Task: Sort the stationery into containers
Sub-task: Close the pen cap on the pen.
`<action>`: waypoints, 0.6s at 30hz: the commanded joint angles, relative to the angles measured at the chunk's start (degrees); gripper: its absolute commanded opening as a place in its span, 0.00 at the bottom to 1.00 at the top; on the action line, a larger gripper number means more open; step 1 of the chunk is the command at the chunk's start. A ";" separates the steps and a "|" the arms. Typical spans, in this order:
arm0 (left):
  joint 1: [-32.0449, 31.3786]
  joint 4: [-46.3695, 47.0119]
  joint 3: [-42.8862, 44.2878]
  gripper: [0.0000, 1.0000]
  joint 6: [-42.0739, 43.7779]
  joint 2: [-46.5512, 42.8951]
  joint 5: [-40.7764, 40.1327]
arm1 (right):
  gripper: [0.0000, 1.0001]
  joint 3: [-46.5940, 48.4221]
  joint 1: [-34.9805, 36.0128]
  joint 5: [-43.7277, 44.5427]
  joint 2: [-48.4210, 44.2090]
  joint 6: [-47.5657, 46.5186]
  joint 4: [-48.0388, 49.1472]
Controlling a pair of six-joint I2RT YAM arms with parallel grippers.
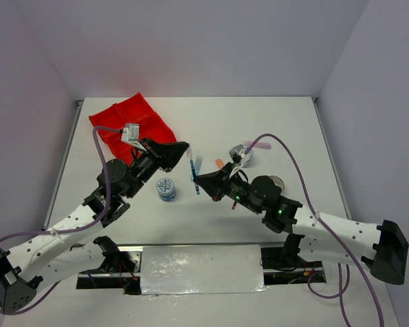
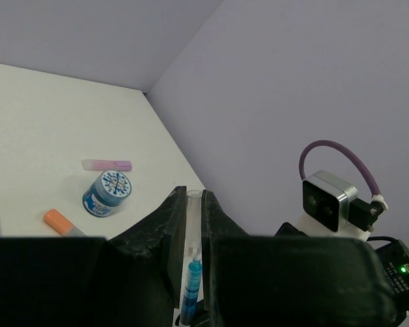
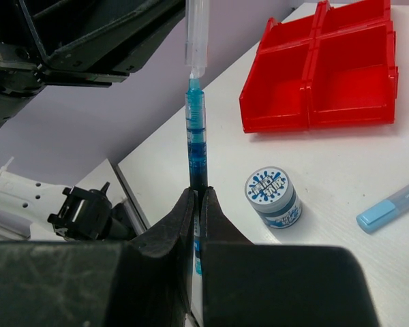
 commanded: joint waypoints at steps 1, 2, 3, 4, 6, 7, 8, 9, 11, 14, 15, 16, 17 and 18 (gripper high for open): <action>-0.33 3.46 1.02 0.00 1.48 -0.56 0.19 | 0.00 3.48 0.48 1.36 0.46 -1.22 0.68; -0.33 3.46 1.11 0.00 1.48 -0.47 0.45 | 0.00 3.74 0.48 1.45 0.72 -1.22 0.60; -0.33 3.54 1.11 0.00 1.48 -0.47 0.54 | 0.00 3.74 0.48 1.63 0.81 -1.31 0.59; -0.33 3.55 1.11 0.00 1.39 -0.47 0.63 | 0.00 3.92 0.48 1.72 0.99 -1.39 0.68; -0.33 3.37 1.19 0.00 1.39 -0.56 0.54 | 0.00 4.27 0.48 1.98 1.25 -1.57 0.51; -0.33 3.37 1.11 0.00 1.48 -0.65 0.63 | 0.00 4.36 0.48 2.24 1.34 -1.66 0.51; -0.33 3.28 1.19 0.00 1.48 -0.74 0.54 | 0.00 4.53 0.48 2.16 1.52 -1.66 0.59; -0.33 3.28 1.11 0.00 1.48 -0.74 0.54 | 0.00 4.53 0.48 2.24 1.61 -1.66 0.77; -0.33 3.19 1.02 0.00 1.48 -0.91 0.54 | 0.00 4.71 0.48 2.59 1.78 -1.75 0.86; -0.33 3.11 0.93 0.00 1.48 -0.91 0.63 | 0.00 5.15 0.48 3.21 1.96 -1.92 0.77; -0.33 3.11 0.84 0.00 1.39 -0.91 0.63 | 0.00 5.41 0.57 3.30 2.04 -1.84 0.68; -0.33 3.11 0.84 0.00 1.39 -0.91 0.72 | 0.00 5.59 0.57 3.21 2.13 -2.01 0.60; -0.33 3.11 0.76 0.00 1.39 -0.91 0.63 | 0.00 5.85 0.48 3.21 2.31 -2.01 0.59; -0.33 3.19 0.67 0.00 1.30 -0.91 0.63 | 0.00 5.85 0.48 3.30 2.40 -1.92 0.68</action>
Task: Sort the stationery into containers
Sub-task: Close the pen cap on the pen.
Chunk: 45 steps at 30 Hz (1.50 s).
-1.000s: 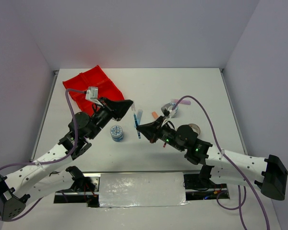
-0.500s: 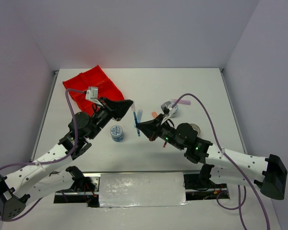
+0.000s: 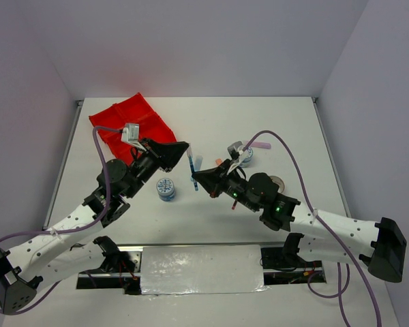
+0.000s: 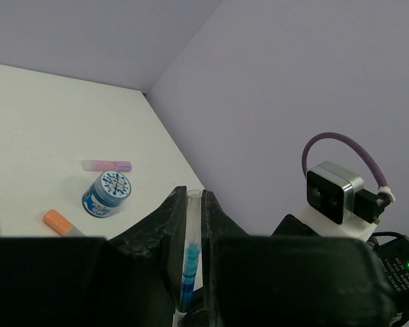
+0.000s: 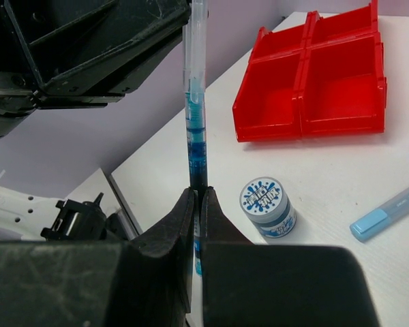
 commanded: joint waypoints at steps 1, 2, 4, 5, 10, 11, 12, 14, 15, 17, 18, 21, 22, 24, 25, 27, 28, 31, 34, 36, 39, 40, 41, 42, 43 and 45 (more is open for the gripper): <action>-0.33 3.04 0.58 0.00 1.33 -1.00 0.67 | 0.00 3.25 0.48 1.38 0.30 -1.18 1.56; -0.33 3.04 0.58 0.00 1.33 -1.00 0.67 | 0.00 3.34 0.48 1.38 0.30 -1.18 1.56; -0.24 2.87 0.49 0.00 1.33 -1.09 0.59 | 0.00 3.69 0.48 1.46 0.47 -1.27 1.21; -0.33 2.86 0.49 0.00 1.33 -1.09 0.59 | 0.00 4.04 0.48 1.46 0.74 -1.27 1.03; -0.33 2.43 0.58 0.00 1.59 -0.91 0.67 | 0.00 4.57 0.48 1.46 0.83 -1.62 0.95; -0.33 2.34 0.67 0.00 1.68 -0.91 0.67 | 0.00 4.66 0.57 1.55 0.83 -1.71 0.94; -0.33 2.16 0.75 0.00 1.76 -0.91 0.76 | 0.00 4.66 0.48 1.64 0.74 -1.97 1.03; -0.33 1.72 0.75 0.00 1.94 -0.83 0.76 | 0.00 5.09 0.48 1.99 0.74 -2.41 0.33; -0.33 1.55 0.84 0.00 2.20 -0.83 0.85 | 0.00 5.27 0.48 2.25 0.74 -2.76 0.15; -0.33 1.02 0.93 0.00 2.29 -0.74 1.11 | 0.00 5.19 0.48 3.04 0.65 -3.29 0.50; -0.33 0.93 0.93 0.00 2.29 -0.56 1.29 | 0.00 5.18 0.40 3.05 0.48 -3.81 0.85; -0.24 0.14 1.37 0.00 2.55 -0.04 1.90 | 0.00 5.62 0.40 2.87 0.82 -5.56 2.08; -0.33 -0.30 1.54 0.00 2.73 0.05 1.99 | 0.00 6.23 0.40 3.04 1.00 -6.01 2.26; -0.33 -1.61 2.16 0.00 3.17 0.40 1.91 | 0.00 6.77 0.48 3.40 1.00 -7.85 2.52; -0.24 -1.97 2.34 0.00 3.26 0.58 1.90 | 0.00 6.68 0.48 3.40 0.91 -8.56 3.83; -0.33 -2.93 2.86 0.00 3.35 0.84 1.99 | 0.00 6.77 0.31 2.87 1.09 -10.31 4.98; -0.33 -3.11 3.04 0.00 3.35 1.02 2.08 | 0.00 6.85 0.22 2.35 1.35 -10.84 6.29; -0.33 -3.81 3.48 0.00 3.00 1.46 2.17 | 0.00 5.63 0.31 0.41 1.53 -12.51 10.06; -0.33 -4.34 3.57 0.00 2.99 1.29 2.17 | 0.00 3.26 0.39 -0.47 1.00 -13.48 13.77; -0.33 -4.69 3.66 0.00 3.08 0.85 2.08 | 0.00 2.29 0.22 -0.91 0.91 -14.18 14.91; -0.33 -5.22 3.83 0.02 3.35 0.41 1.90 | 0.00 1.67 0.22 -1.26 0.91 -14.54 16.15; -0.33 -5.40 4.01 0.05 3.52 0.41 1.90 | 0.00 1.67 0.22 -1.35 1.00 -14.45 16.41; -0.33 -5.48 3.92 0.07 3.61 0.14 1.82 | 0.00 1.67 0.22 -1.35 0.91 -14.63 16.50; -0.33 -5.49 3.92 0.10 3.70 -0.03 1.90 | 0.00 1.58 0.39 -1.26 0.91 -14.54 16.50; -0.33 -5.40 3.83 0.14 3.87 -0.12 1.90 | 0.00 1.58 0.40 -1.17 0.91 -14.63 16.59; -0.33 -5.31 3.92 0.16 4.14 -0.47 1.90 | 0.00 1.49 0.22 -1.26 0.74 -14.54 16.76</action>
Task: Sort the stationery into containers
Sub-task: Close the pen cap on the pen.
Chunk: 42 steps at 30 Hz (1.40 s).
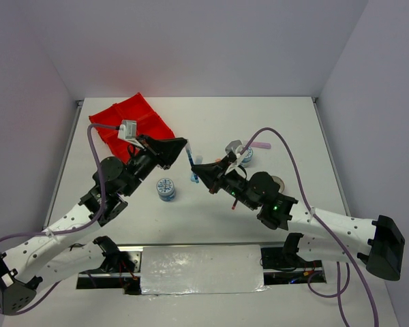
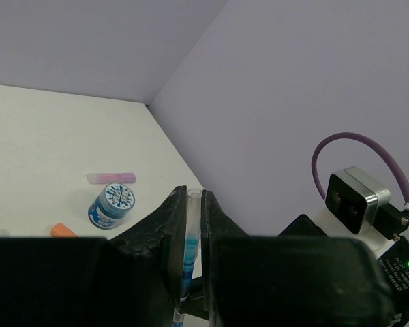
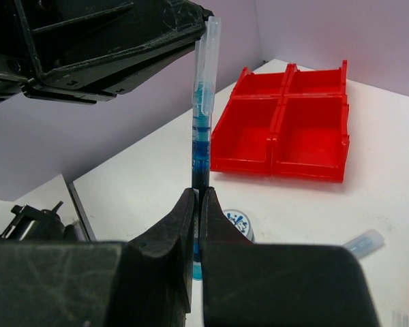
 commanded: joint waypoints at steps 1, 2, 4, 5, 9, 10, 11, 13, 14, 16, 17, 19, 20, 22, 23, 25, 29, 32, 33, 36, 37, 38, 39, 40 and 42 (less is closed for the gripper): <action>-0.35 -2.95 0.92 0.16 1.60 -0.45 2.08 | 0.00 0.71 0.24 -1.72 -0.90 -1.88 10.67; -0.35 -2.69 0.92 0.17 1.69 -0.71 2.34 | 0.00 0.71 0.33 -1.72 -0.99 -1.80 10.58; -0.35 -2.33 0.84 0.17 1.87 -0.72 2.52 | 0.00 0.79 0.42 -1.90 -1.08 -1.80 10.49; -0.26 -2.07 0.92 0.18 2.04 -0.72 2.87 | 0.00 0.79 0.42 -2.07 -1.08 -1.53 10.49; -0.35 -1.28 1.01 0.23 2.31 -0.63 3.75 | 0.00 0.80 0.42 -3.12 -1.25 -1.18 10.58; -0.35 -1.11 0.92 0.24 2.39 -0.63 3.84 | 0.00 0.71 0.50 -3.13 -1.25 -1.09 10.58; -0.26 -0.93 0.92 0.24 2.48 -0.63 3.84 | 0.00 0.71 0.42 -3.30 -1.25 -1.09 10.58; -0.26 -0.58 0.75 0.29 2.66 -0.71 4.10 | 0.00 0.71 0.42 -3.57 -1.17 -1.09 10.58; -0.26 -0.49 0.66 0.30 2.75 -0.89 4.19 | 0.00 0.71 0.42 -3.57 -1.34 -1.18 10.49; -0.35 -0.31 0.49 0.31 2.75 -1.07 4.19 | 0.00 0.62 0.51 -3.48 -1.43 -1.18 10.58; -0.26 -0.31 0.31 0.33 2.83 -1.24 4.28 | 0.00 0.62 0.42 -3.57 -1.43 -1.18 10.58; -0.26 -0.40 0.22 0.37 2.83 -1.51 3.93 | 0.00 0.62 0.42 -3.65 -1.43 -1.27 10.58; -0.35 -0.31 0.13 0.38 2.92 -1.77 3.93 | 0.00 0.71 0.42 -3.65 -1.43 -1.27 10.32; -0.35 -0.40 0.13 0.37 3.10 -1.86 3.93 | 0.00 0.62 0.42 -3.39 -1.51 -1.27 10.49; -0.35 -0.31 0.13 0.37 3.10 -1.86 3.93 | 0.00 0.62 0.42 -3.39 -1.60 -1.27 10.40; -0.35 -0.05 0.04 0.37 3.27 -1.86 4.19 | 0.00 0.62 0.42 -3.22 -1.69 -1.27 10.40; -0.35 0.74 -0.22 0.36 3.27 -1.68 5.15 | 0.00 1.14 0.50 -2.51 -1.69 -1.36 9.62; -0.35 1.18 -0.22 0.37 3.36 -1.33 6.38 | 0.00 1.32 0.50 -2.25 -1.60 -1.53 9.52; -0.35 1.27 -0.13 0.38 3.36 -1.24 6.73 | 0.00 1.32 0.42 -1.99 -1.60 -1.53 9.52; -0.35 1.27 0.04 0.39 3.62 -0.63 7.18 | 0.00 1.50 0.50 -1.55 -1.60 -1.53 9.35; -0.35 1.18 0.05 0.40 3.71 -0.54 7.18 | 0.00 1.50 0.42 -1.55 -1.60 -1.62 9.35; -0.35 1.18 0.22 0.41 3.80 -0.45 8.05 | 0.00 1.50 0.50 -1.46 -1.60 -1.71 9.26; -0.35 1.18 0.22 0.42 3.89 -0.45 8.49 | 0.00 1.58 0.42 -1.46 -1.69 -1.71 9.26; -0.35 1.01 0.39 0.42 3.89 -0.37 8.50 | 0.00 1.67 0.50 -1.46 -1.69 -1.80 9.09; -0.35 0.92 0.57 0.42 4.15 -0.28 8.93 | 0.00 1.76 0.42 -1.37 -1.78 -1.88 9.00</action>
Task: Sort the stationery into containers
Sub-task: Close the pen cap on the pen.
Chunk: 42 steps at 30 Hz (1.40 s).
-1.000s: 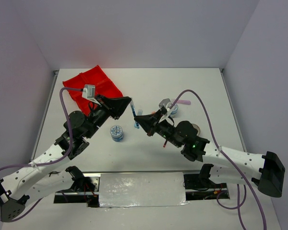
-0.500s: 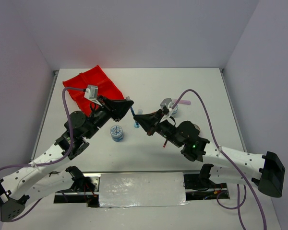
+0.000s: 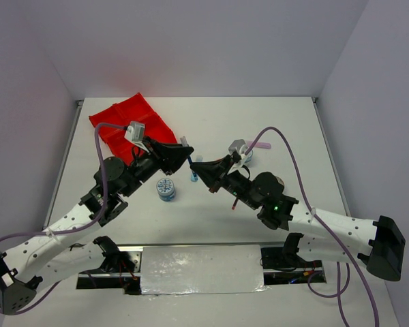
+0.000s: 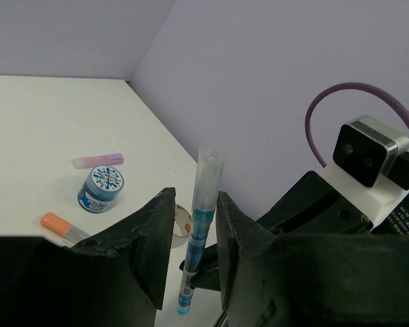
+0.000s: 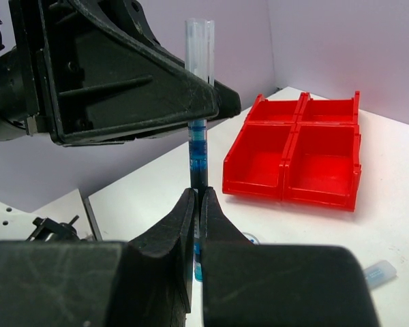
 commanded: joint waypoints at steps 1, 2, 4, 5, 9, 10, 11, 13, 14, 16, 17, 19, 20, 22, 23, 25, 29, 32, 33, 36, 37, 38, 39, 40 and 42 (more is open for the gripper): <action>-0.24 1.66 0.62 0.42 1.70 -0.01 2.03 | 0.00 1.85 0.40 0.86 -1.41 -1.27 4.19; -0.24 1.66 0.70 0.43 1.88 0.07 2.03 | 0.00 1.94 0.40 0.95 -1.49 -1.27 4.01; -0.24 1.31 0.79 0.43 1.97 0.33 2.12 | 0.00 2.03 0.40 1.04 -1.50 -1.27 3.92; -0.24 1.22 0.97 0.40 2.06 0.34 2.20 | 0.00 2.11 0.40 1.12 -1.50 -1.36 3.84; -0.24 0.61 1.67 0.17 2.49 0.78 2.29 | 0.00 2.03 0.40 0.77 -1.58 -1.27 3.92; -0.24 0.26 1.85 0.12 2.67 0.95 2.38 | 0.00 2.03 0.40 0.69 -1.50 -1.27 3.92; -0.24 0.08 2.37 0.02 3.11 1.04 2.47 | 0.00 1.94 0.48 0.51 -1.50 -1.27 3.92; -0.24 -0.53 3.34 0.00 4.25 1.48 2.99 | 0.00 1.59 0.22 -0.63 -1.41 -1.45 4.36; -0.24 -0.45 3.52 0.00 4.86 1.57 3.52 | 0.00 1.50 0.39 -1.24 -1.32 -1.80 4.45; -0.24 0.25 3.78 0.00 7.14 1.31 5.18 | 0.01 1.50 0.40 -3.00 -1.06 -2.06 4.19; -0.24 1.39 3.61 0.00 8.11 1.13 7.37 | 0.05 1.50 0.05 -3.79 -1.06 -2.50 3.75; -0.24 2.62 3.52 0.00 10.91 0.69 10.19 | 0.26 2.02 -0.31 -6.51 -0.53 -3.03 2.44; -0.15 3.50 3.52 0.00 11.89 0.52 13.42 | 0.37 2.11 -0.92 -8.09 -0.44 -3.55 1.73; -0.15 4.29 3.60 0.00 13.91 0.08 16.25 | 0.63 2.99 -1.62 -10.99 -0.09 -3.91 -0.37; -0.15 4.65 3.43 0.00 14.36 -0.10 18.36 | 0.64 3.17 -2.15 -11.53 0.00 -3.82 -0.90; -0.24 6.40 2.99 0.00 15.15 -0.45 20.56 | 0.65 3.08 -2.77 -12.58 0.09 -3.73 -0.74; -0.24 8.16 2.73 0.00 15.15 -0.19 24.35 | 0.60 3.25 -2.86 -13.29 0.26 -3.91 -1.09; -0.24 8.43 2.55 0.00 15.51 -0.01 26.02 | 0.48 3.52 -2.77 -13.90 0.44 -3.91 -1.17; -0.24 8.51 2.55 0.00 15.59 0.07 27.33 | 0.36 3.35 -2.86 -14.17 0.26 -3.91 -1.00; -0.24 8.43 2.64 0.00 16.38 0.60 29.09 | 0.21 4.04 -2.86 -15.39 0.26 -3.21 -1.17; -0.24 7.82 2.73 0.00 16.73 0.78 29.19 | 0.15 4.57 -2.86 -15.83 0.44 -2.86 -2.22; -0.24 7.29 2.90 0.00 17.08 0.86 29.01 | 0.09 5.01 -2.77 -16.27 0.70 -2.51 -2.49; -0.24 7.02 2.81 0.00 17.61 0.86 28.49 | 0.00 5.10 -2.77 -16.89 0.79 -2.33 -2.41; -0.24 7.28 2.73 0.02 17.96 0.86 28.48 | 0.00 5.10 -2.77 -16.98 0.96 -1.89 -2.23; -0.24 7.81 2.12 0.10 18.49 0.69 27.96 | 0.00 4.75 -2.86 -16.98 1.05 -1.28 -1.62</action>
